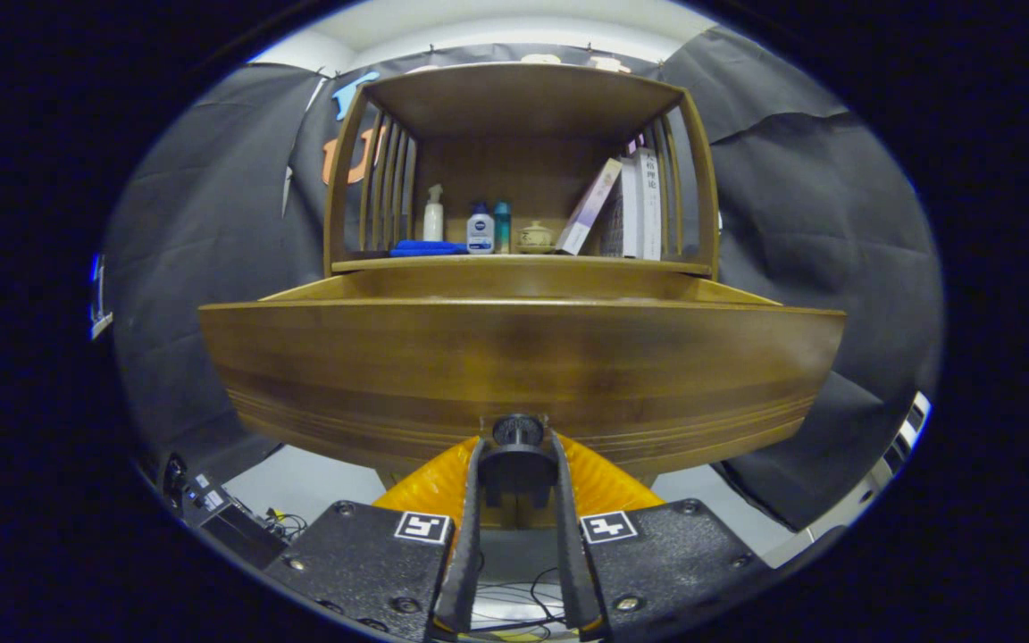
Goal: Pull open the drawer, take out the items inside it, and place them on the countertop above the cabinet.
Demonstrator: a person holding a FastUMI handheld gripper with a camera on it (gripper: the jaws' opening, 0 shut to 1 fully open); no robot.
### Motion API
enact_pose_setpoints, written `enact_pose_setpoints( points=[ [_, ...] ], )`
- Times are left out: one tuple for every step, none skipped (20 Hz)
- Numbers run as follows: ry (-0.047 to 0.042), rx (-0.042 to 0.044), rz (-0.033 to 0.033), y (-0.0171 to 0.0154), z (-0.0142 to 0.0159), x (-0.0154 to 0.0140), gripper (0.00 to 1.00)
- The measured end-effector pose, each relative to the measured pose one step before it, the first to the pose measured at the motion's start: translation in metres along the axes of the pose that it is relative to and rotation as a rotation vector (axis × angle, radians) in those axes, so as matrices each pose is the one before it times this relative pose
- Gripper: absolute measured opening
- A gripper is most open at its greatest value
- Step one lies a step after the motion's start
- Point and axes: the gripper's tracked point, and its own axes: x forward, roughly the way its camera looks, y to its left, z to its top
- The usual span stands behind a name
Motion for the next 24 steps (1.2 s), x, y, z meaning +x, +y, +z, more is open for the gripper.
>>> enact_pose_setpoints(
  points=[
    [0.00984, 0.00214, 0.00581, 0.00055, 0.0007, -0.00042, 0.4],
    [0.00497, 0.00558, 0.01102, -0.00041, -0.00016, -0.0038, 0.44],
    [-0.00449, -0.00176, 0.00622, 0.00083, 0.00319, -0.0044, 0.48],
    [-0.00799, -0.00638, 0.00192, -0.00329, 0.00521, -0.00792, 0.61],
    [-0.01355, -0.00297, 0.00212, -0.00181, 0.00628, -0.00489, 0.74],
    [-0.01416, -0.00188, -0.0078, -0.00484, 0.00589, -0.00704, 0.87],
    [-0.01302, 0.00342, -0.00589, -0.00452, 0.00833, -0.00772, 1.0],
    [-0.00897, 0.00586, 0.00279, -0.00196, 0.00682, -0.00606, 1.0],
    [-0.00837, 0.00686, 0.00336, -0.00126, 0.00861, -0.00444, 1.0],
    [-0.00488, 0.01303, -0.00628, -0.00561, 0.00898, -0.0057, 1.0],
    [-0.00208, 0.019, -0.00392, -0.00381, 0.0107, -0.00332, 1.0],
    [0.00556, 0.01992, -0.00216, -0.00252, 0.00968, -0.00306, 1.0],
    [0.00502, 0.02153, -0.00388, -0.00226, 0.01106, -0.0012, 1.0],
    [-0.00809, 0.01788, 0.00304, -0.00088, 0.01476, 0.00038, 1.0],
    [-0.01127, 0.00749, -0.00174, -0.00055, 0.01655, 0.00176, 1.0],
    [-0.01651, 0.0024, -0.01443, -0.00418, 0.0162, 0.00291, 0.99],
    [-0.00631, -0.00404, -0.0185, -0.00395, 0.01441, 0.00534, 0.99],
    [-0.00709, 0.00237, -0.00776, 0.0015, 0.01308, 0.00437, 0.98],
    [-0.0056, 0.00244, -0.00064, 0.0026, 0.0147, 0.00658, 0.97],
    [0.00615, -0.00428, 0.00461, 0.00317, 0.01084, 0.00912, 0.97],
    [0.01676, -0.00615, 0.00911, 0.00354, 0.00997, 0.0092, 0.97],
    [0.00967, -0.00096, 0.00587, 0.00153, 0.00925, 0.00918, 0.97],
    [0.02264, 0.00195, 0.00978, 0.00311, 0.00728, 0.01068, 0.97],
    [0.02555, 0.01062, 0.01625, 0.00528, 0.00361, 0.01118, 0.97]
  ],
)
